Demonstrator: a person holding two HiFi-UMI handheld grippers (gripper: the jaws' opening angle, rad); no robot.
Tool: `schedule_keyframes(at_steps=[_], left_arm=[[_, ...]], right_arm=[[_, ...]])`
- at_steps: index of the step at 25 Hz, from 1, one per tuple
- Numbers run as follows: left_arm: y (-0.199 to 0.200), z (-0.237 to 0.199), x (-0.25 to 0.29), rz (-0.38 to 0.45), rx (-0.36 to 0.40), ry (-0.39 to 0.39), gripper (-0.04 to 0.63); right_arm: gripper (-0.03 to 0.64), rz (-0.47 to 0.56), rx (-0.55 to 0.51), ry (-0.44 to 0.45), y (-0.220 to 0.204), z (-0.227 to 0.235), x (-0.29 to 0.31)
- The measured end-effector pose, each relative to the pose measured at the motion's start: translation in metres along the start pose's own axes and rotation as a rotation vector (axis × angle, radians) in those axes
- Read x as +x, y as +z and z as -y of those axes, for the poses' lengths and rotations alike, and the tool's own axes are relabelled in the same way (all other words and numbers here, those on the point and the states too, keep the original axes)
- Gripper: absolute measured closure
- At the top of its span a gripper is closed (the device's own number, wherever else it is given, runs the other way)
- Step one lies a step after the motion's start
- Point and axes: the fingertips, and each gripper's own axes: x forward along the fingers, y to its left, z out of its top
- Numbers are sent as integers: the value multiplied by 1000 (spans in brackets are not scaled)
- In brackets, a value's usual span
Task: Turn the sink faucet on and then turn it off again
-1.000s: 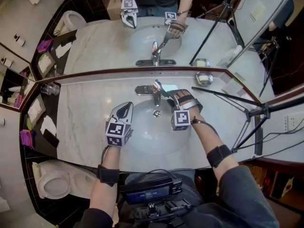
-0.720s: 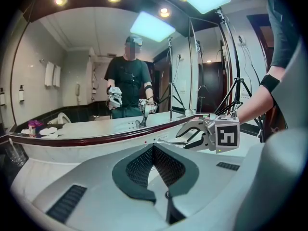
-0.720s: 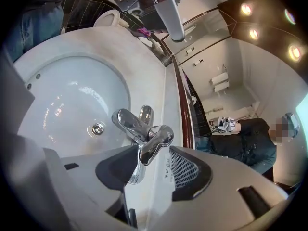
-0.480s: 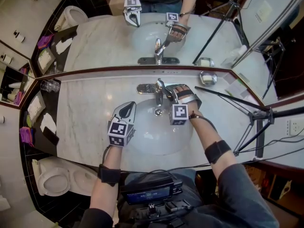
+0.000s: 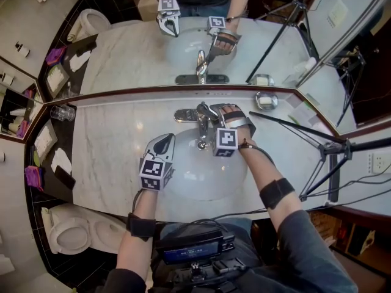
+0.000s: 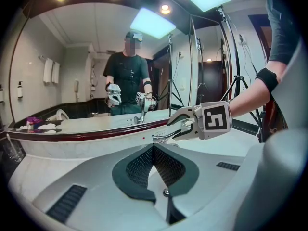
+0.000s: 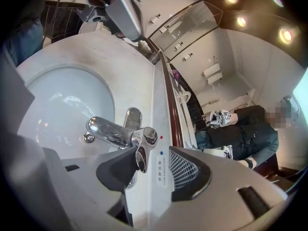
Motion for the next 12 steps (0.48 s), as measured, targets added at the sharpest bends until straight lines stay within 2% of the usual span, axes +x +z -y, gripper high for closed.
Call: schedule_keyframes(at_steps=[4, 12], left_arm=[[-1, -1, 2, 0, -1, 0, 595], [-2, 5, 2, -6, -14, -23, 595]], right_arm=[[396, 11, -22, 16, 7, 12, 3], [394, 9, 35, 32, 7, 18, 9]])
